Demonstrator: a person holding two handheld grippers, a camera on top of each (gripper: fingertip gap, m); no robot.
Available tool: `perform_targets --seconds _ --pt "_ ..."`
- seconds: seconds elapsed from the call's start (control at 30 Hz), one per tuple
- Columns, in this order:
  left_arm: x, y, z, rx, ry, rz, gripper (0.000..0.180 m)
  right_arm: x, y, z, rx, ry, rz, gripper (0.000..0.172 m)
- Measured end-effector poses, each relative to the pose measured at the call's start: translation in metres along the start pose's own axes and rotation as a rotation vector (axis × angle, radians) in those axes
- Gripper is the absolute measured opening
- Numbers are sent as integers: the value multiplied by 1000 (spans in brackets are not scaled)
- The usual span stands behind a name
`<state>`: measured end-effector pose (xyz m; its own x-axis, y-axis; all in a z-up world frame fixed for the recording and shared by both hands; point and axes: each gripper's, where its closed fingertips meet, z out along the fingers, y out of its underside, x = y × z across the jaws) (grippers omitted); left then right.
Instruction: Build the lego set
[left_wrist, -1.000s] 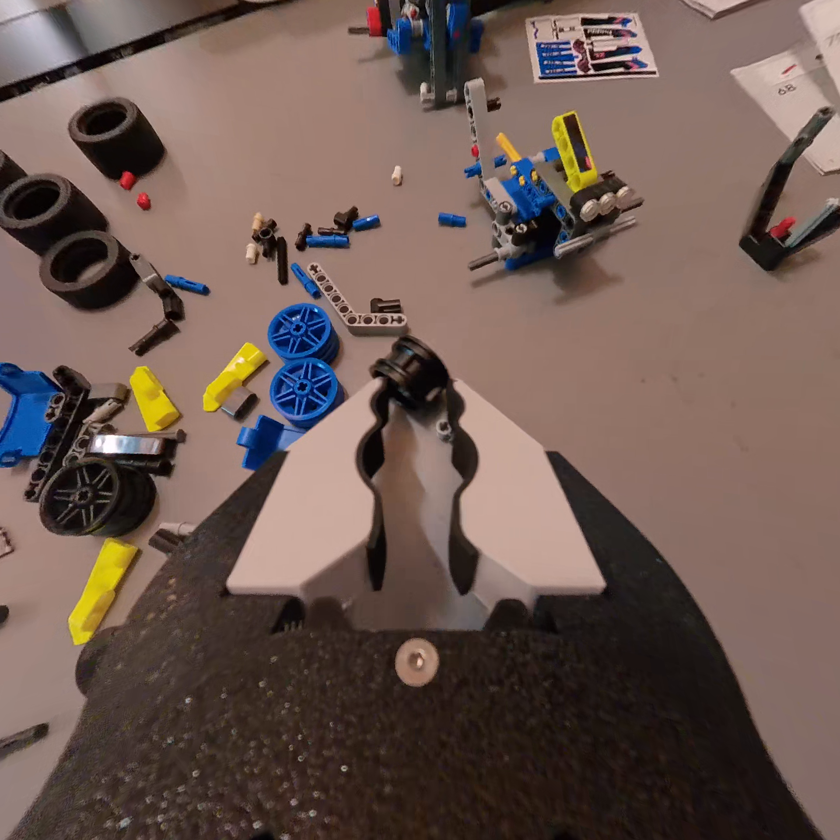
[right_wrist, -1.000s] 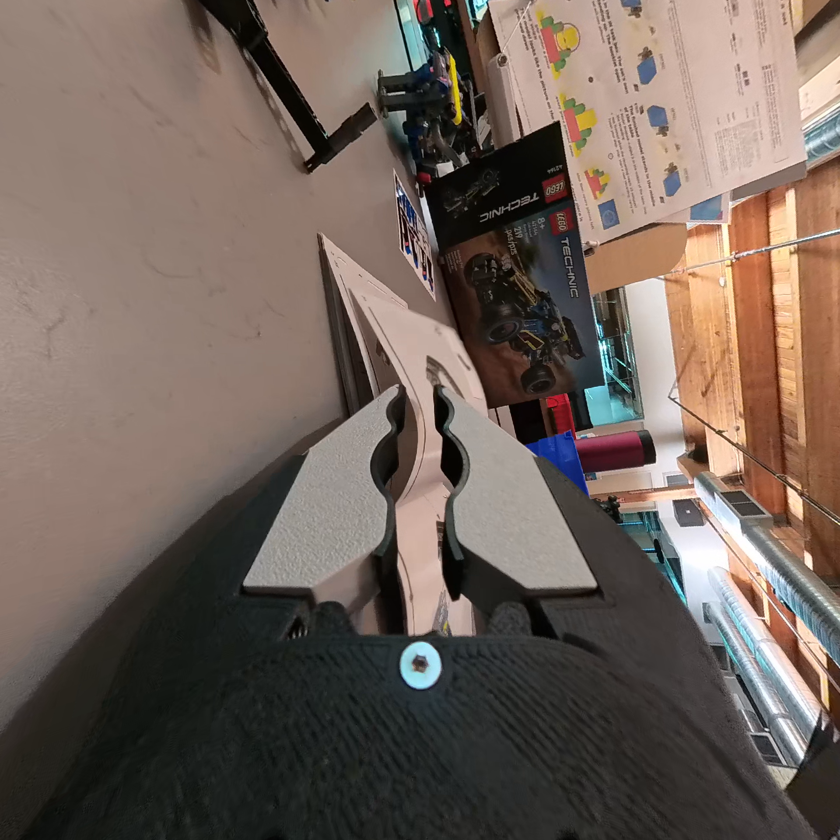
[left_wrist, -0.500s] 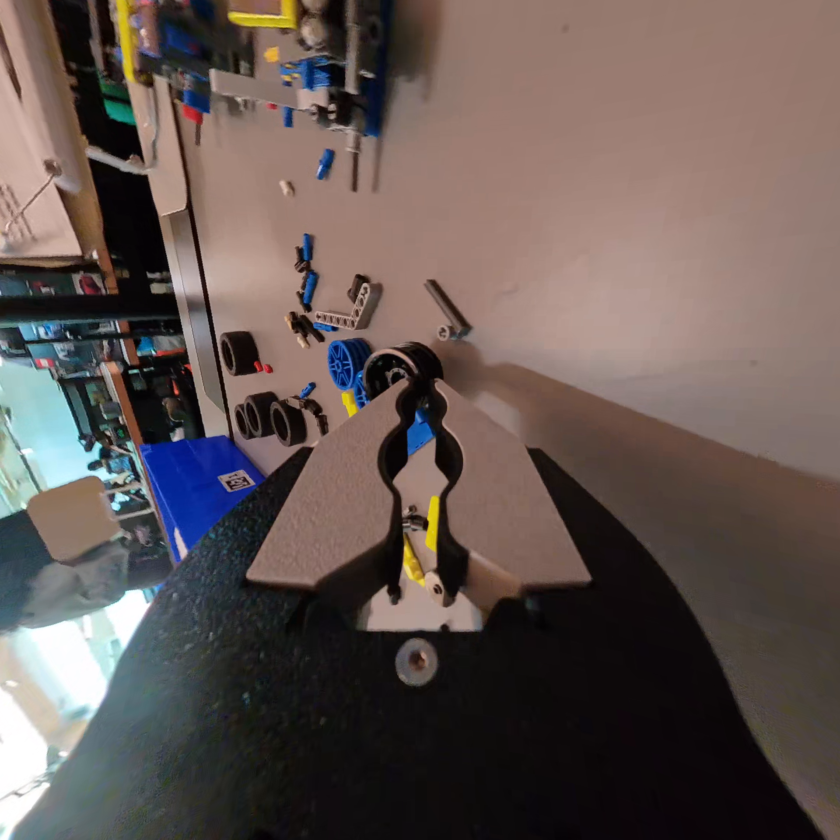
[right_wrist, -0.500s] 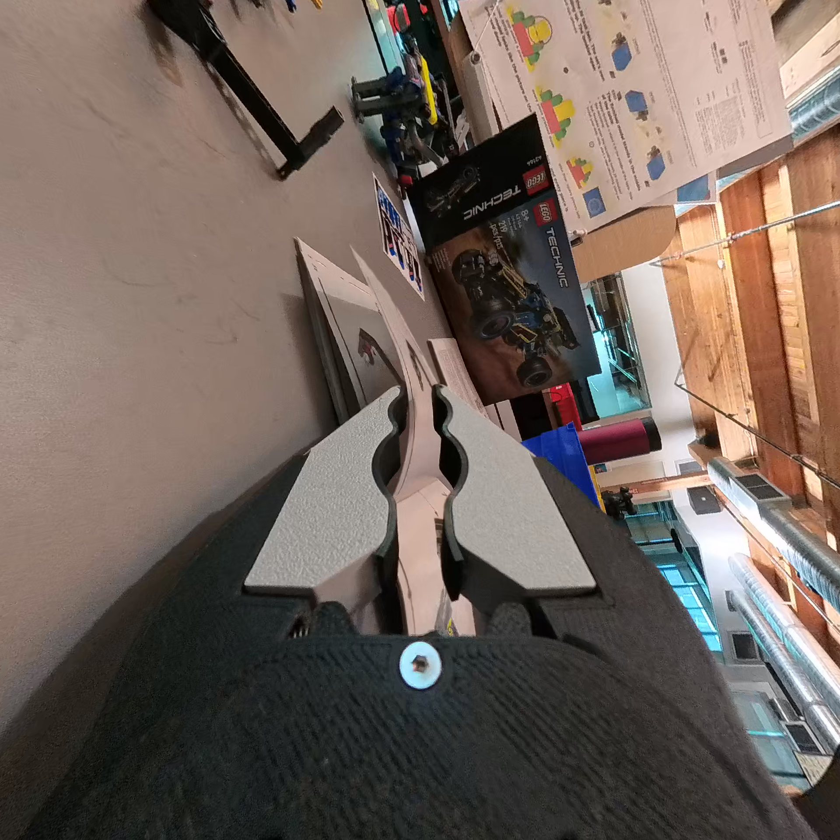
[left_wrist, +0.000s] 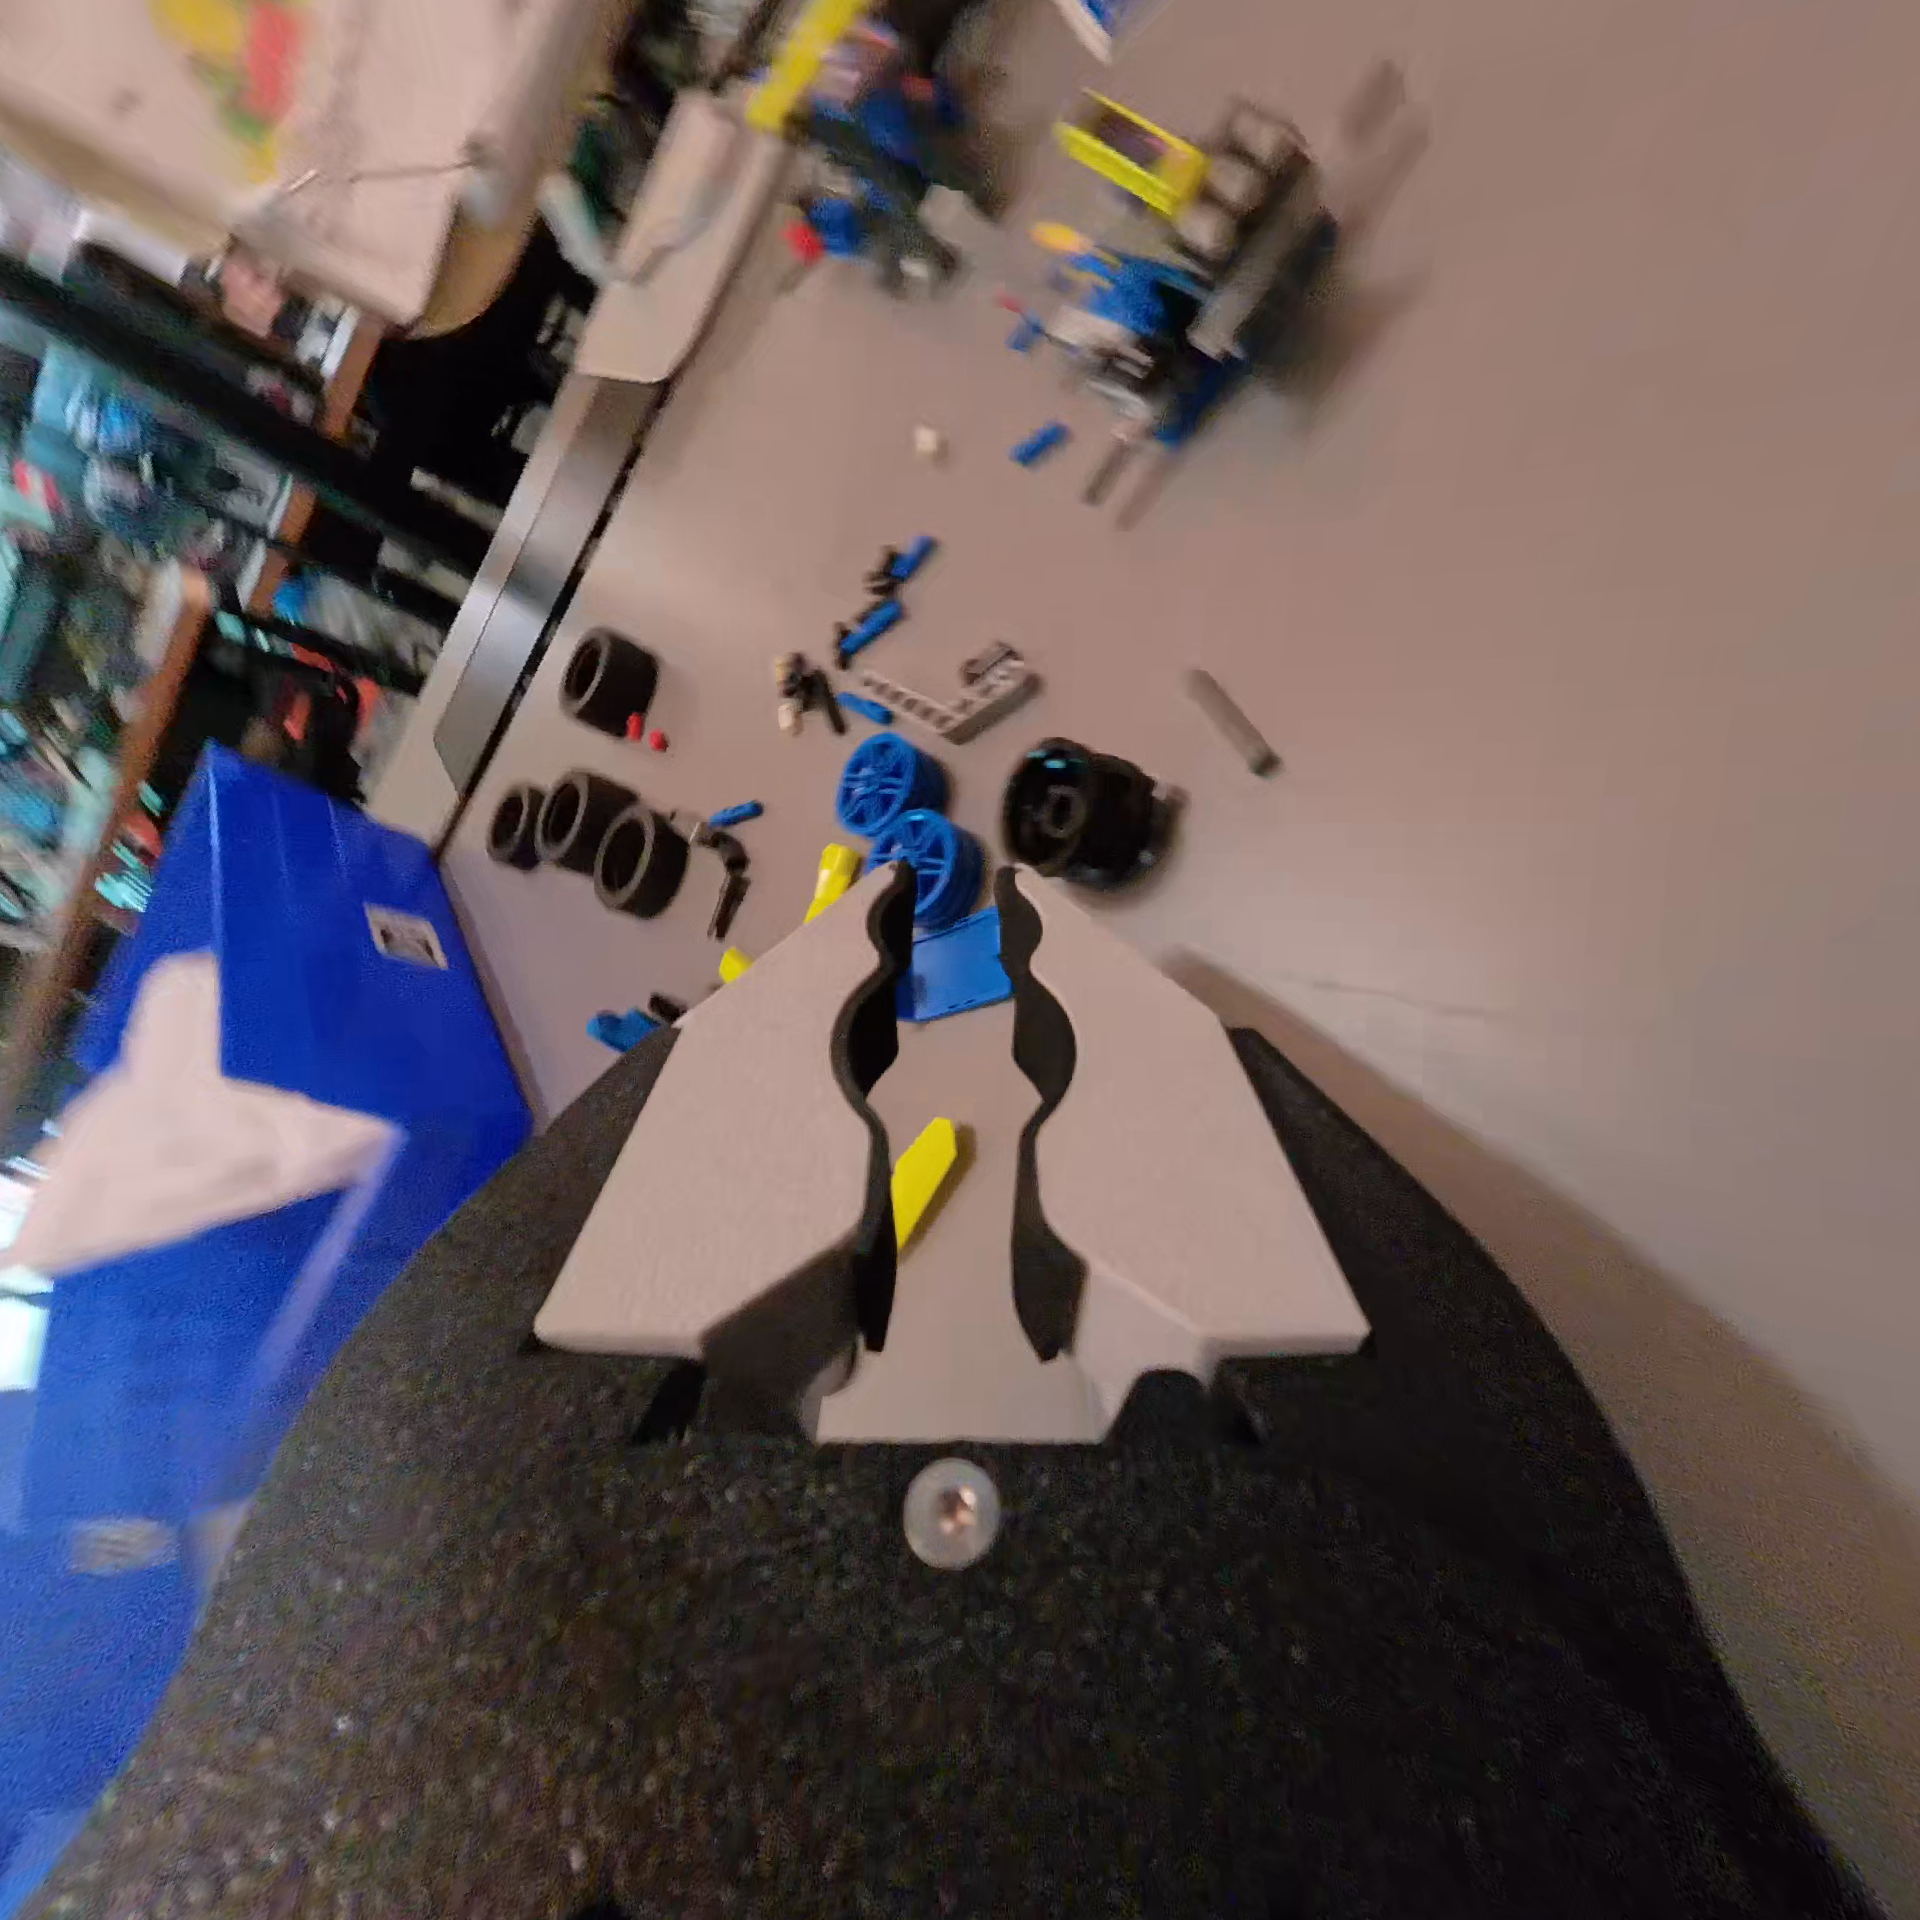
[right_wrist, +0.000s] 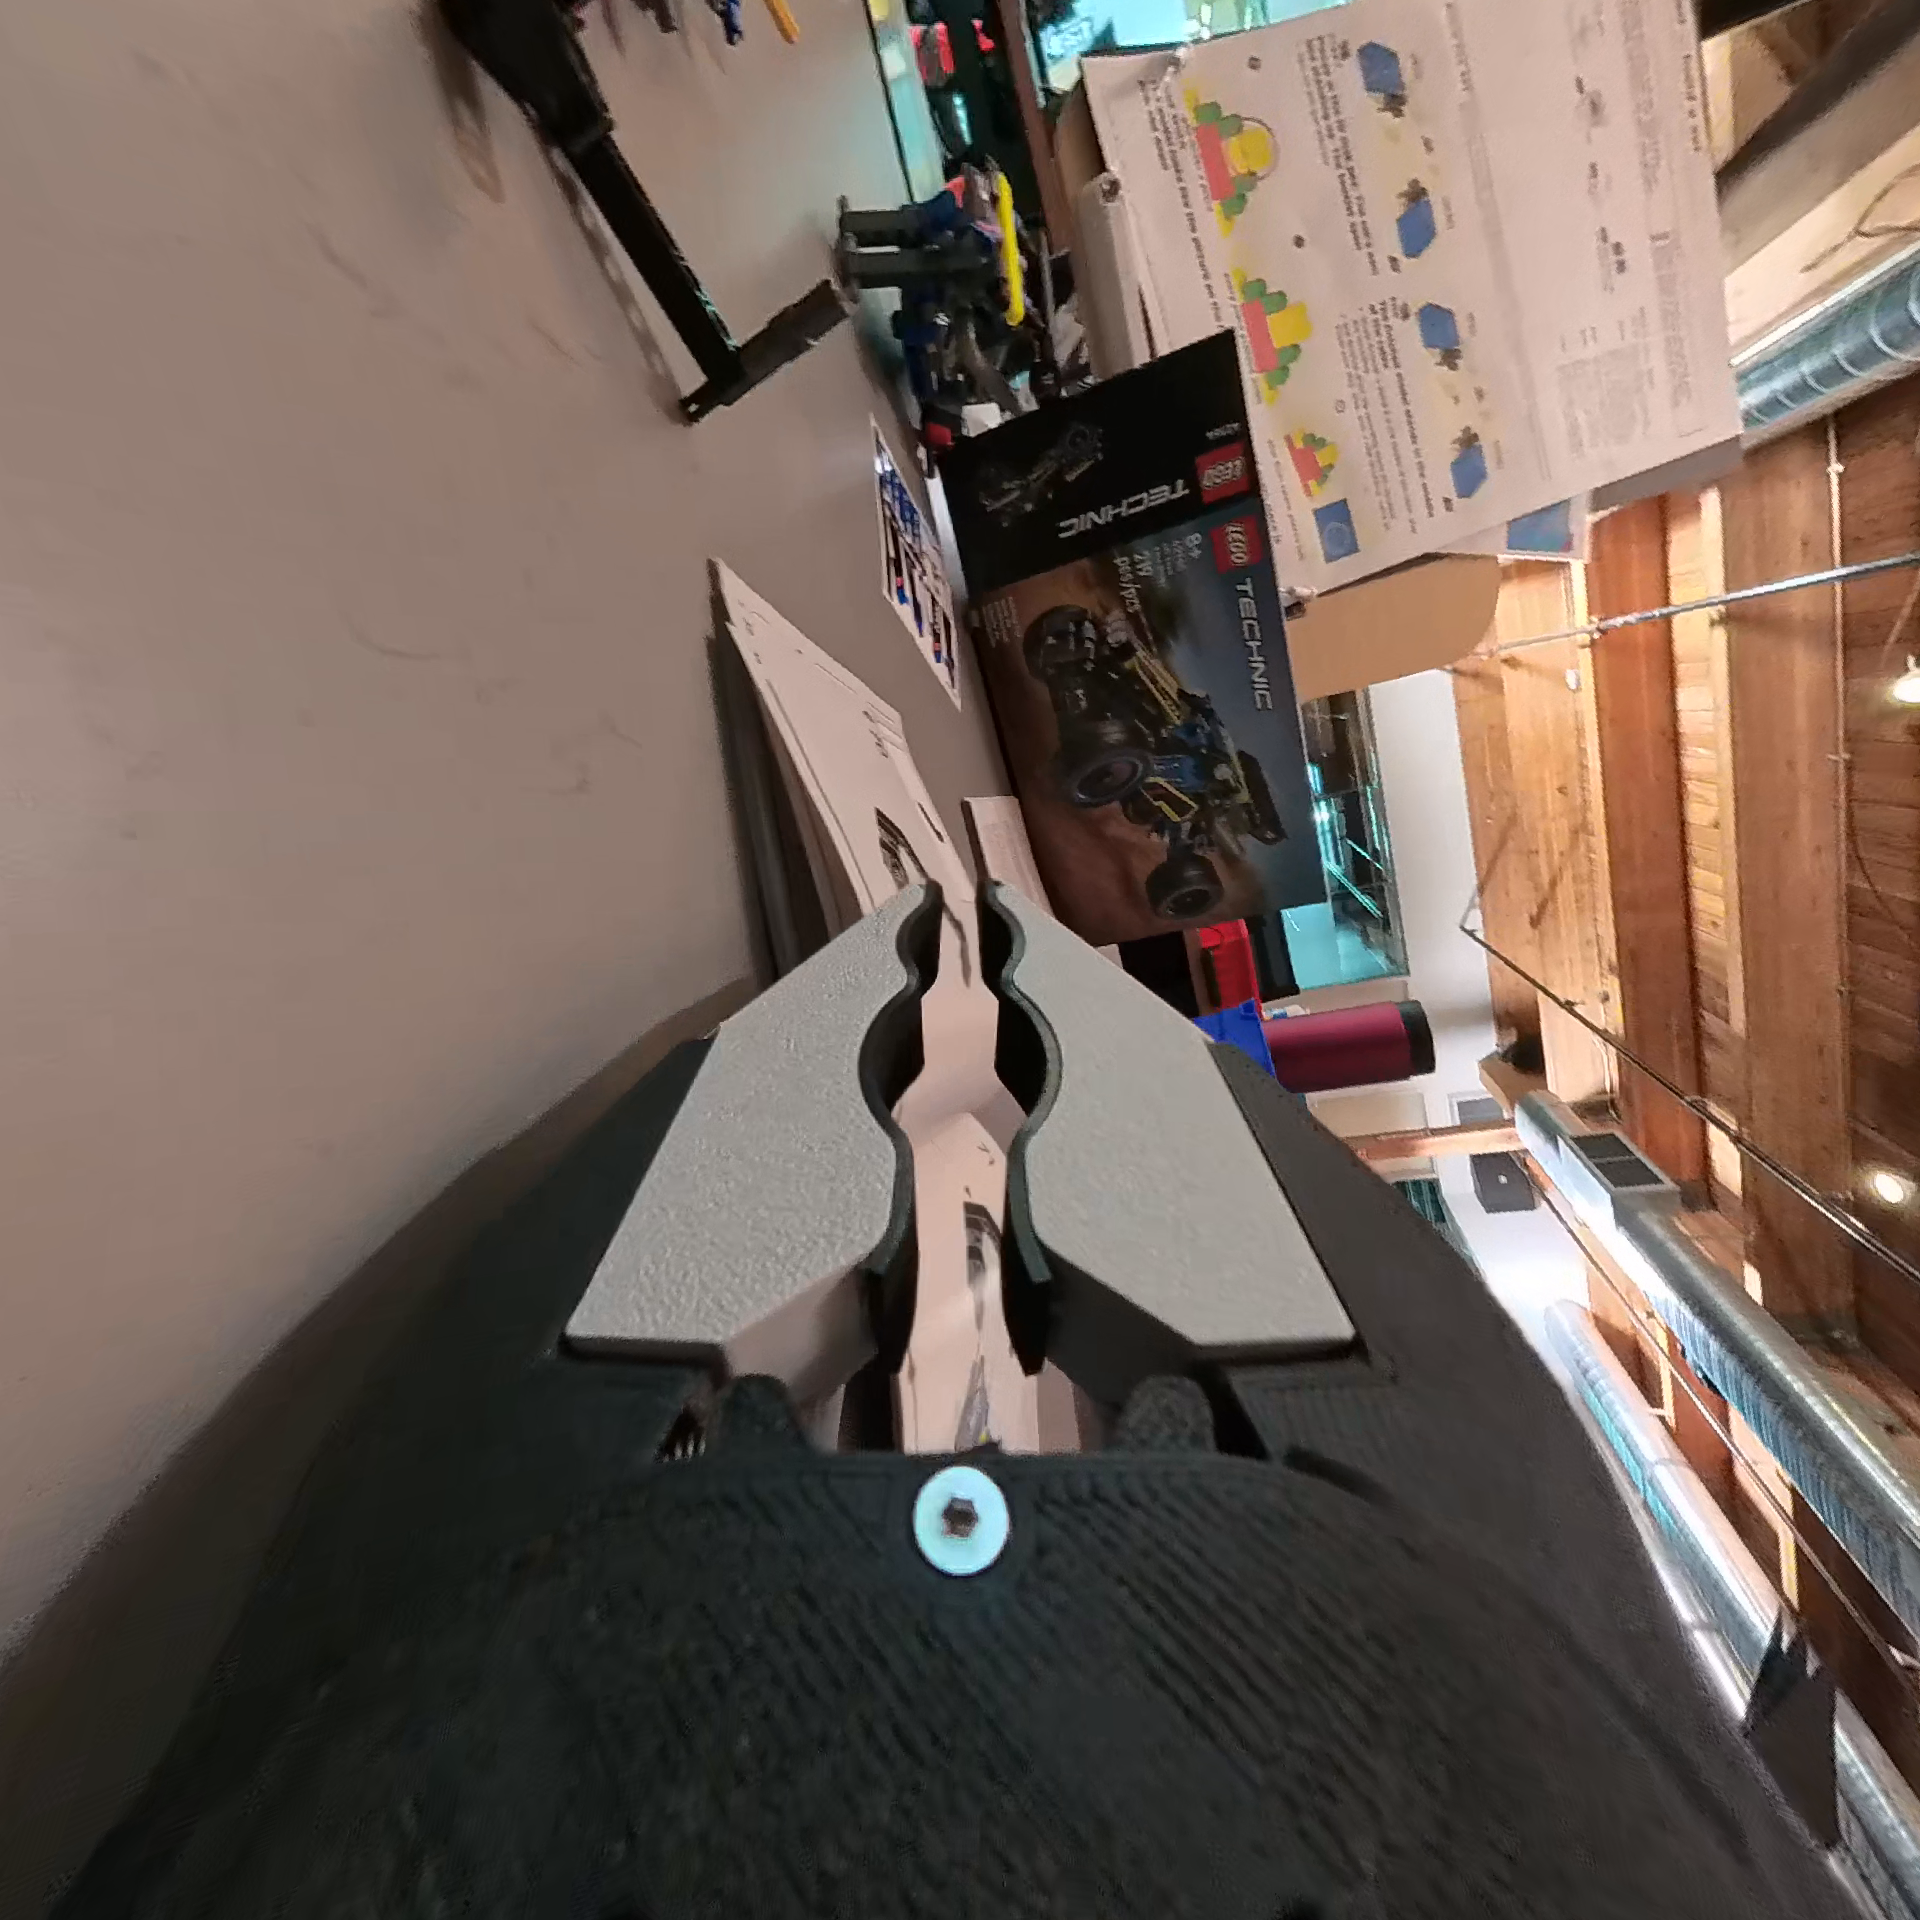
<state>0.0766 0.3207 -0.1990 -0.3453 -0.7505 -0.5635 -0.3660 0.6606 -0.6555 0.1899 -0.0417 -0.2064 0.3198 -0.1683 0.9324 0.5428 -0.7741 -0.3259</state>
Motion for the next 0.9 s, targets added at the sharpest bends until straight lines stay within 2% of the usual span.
perform_targets --seconds 0.13,0.23,0.33,0.47,0.53,0.63,0.73,0.9 --pt "-66 18 -24 123 -141 -450 12 5 4 0 -24 25 12 5" --pt "-131 37 -52 233 -327 -708 12 5 7 1 -41 32 2 6" --pt "-177 43 -78 369 -422 -902 14 7 11 2 -76 43 2 6" --pt "-208 47 -92 453 -521 -1015 13 12 19 3 -120 78 -6 10" --pt "-211 43 -92 490 -559 -1020 13 14 21 3 -129 90 -4 12" --pt "-199 46 -72 398 -537 -964 11 17 25 2 -152 113 -9 16" --pt "-184 52 -54 273 -436 -906 13 19 28 3 -167 121 3 20" --pt "-174 63 -47 228 -357 -895 11 16 30 6 -182 104 -6 22"
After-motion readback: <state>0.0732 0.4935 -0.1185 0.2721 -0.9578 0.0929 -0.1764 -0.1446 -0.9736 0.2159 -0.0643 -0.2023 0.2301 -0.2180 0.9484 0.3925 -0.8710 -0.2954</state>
